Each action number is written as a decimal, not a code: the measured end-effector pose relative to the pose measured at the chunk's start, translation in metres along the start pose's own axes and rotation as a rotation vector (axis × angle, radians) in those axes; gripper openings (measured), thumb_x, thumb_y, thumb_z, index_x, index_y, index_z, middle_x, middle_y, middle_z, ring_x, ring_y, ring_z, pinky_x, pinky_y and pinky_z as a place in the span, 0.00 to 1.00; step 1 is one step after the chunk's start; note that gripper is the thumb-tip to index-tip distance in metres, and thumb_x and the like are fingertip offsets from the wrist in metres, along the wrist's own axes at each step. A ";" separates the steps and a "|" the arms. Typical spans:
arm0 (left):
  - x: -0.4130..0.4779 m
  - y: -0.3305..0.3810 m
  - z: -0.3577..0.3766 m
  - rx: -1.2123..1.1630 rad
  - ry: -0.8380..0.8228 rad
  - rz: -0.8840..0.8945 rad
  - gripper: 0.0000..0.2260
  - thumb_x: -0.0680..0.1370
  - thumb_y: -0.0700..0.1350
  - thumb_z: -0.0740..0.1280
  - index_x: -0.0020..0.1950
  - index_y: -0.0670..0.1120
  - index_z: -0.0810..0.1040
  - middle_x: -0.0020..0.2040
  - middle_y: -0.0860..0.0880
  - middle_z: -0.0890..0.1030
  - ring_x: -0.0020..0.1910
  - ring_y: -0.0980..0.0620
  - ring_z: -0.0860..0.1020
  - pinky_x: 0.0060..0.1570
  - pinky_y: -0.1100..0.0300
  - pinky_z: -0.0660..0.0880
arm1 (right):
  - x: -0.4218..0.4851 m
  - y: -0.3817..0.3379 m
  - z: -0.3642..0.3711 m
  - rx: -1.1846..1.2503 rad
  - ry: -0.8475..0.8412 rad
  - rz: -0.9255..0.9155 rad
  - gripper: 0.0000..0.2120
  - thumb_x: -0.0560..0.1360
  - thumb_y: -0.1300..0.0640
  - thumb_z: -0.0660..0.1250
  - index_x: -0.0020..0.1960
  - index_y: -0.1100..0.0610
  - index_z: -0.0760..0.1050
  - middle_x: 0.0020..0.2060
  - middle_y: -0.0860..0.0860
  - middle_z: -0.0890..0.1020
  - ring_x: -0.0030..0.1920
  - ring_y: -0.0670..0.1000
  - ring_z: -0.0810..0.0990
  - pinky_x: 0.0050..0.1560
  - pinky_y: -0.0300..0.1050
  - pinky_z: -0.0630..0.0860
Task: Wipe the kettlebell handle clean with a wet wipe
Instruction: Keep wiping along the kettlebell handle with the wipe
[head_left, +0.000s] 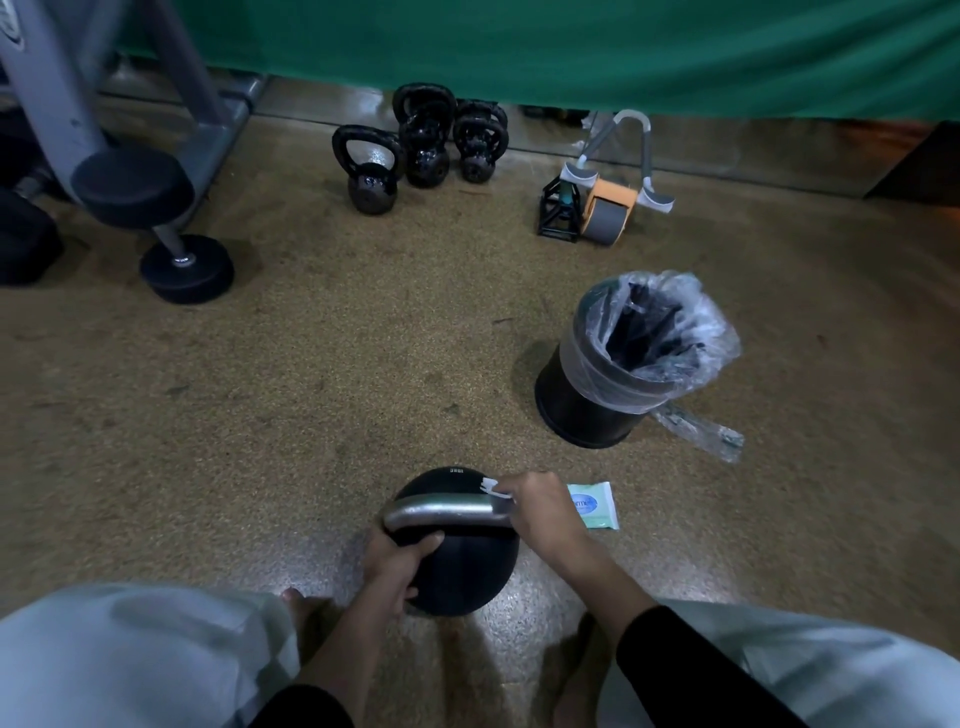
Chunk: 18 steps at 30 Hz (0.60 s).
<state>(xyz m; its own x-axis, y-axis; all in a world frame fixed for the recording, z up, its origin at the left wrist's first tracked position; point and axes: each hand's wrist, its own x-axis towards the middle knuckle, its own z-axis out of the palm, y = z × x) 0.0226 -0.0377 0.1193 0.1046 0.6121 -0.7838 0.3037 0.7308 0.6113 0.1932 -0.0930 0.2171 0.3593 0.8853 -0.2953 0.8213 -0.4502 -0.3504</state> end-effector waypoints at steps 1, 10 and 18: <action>0.000 0.000 -0.001 0.001 -0.004 0.000 0.30 0.69 0.44 0.78 0.66 0.52 0.68 0.59 0.46 0.77 0.54 0.44 0.73 0.40 0.50 0.76 | 0.005 0.001 0.000 -0.007 -0.031 0.023 0.16 0.71 0.65 0.63 0.53 0.51 0.82 0.47 0.56 0.84 0.50 0.56 0.81 0.49 0.43 0.74; 0.001 -0.001 0.001 0.007 -0.019 0.010 0.31 0.69 0.45 0.78 0.67 0.52 0.67 0.59 0.46 0.76 0.55 0.44 0.73 0.41 0.50 0.77 | 0.027 -0.005 -0.027 -0.069 -0.324 -0.052 0.14 0.74 0.63 0.65 0.56 0.54 0.81 0.54 0.55 0.82 0.56 0.55 0.79 0.52 0.41 0.73; 0.002 0.001 0.001 0.013 -0.004 -0.009 0.31 0.70 0.43 0.77 0.69 0.51 0.67 0.63 0.44 0.75 0.62 0.39 0.73 0.44 0.47 0.77 | 0.037 -0.024 -0.027 -0.137 -0.386 -0.121 0.11 0.73 0.63 0.65 0.52 0.55 0.83 0.54 0.55 0.81 0.57 0.56 0.77 0.54 0.43 0.72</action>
<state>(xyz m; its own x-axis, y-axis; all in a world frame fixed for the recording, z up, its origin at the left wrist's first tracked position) 0.0245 -0.0362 0.1187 0.1060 0.6045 -0.7895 0.3164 0.7322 0.6031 0.1986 -0.0466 0.2391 0.0853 0.8105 -0.5795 0.9080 -0.3027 -0.2898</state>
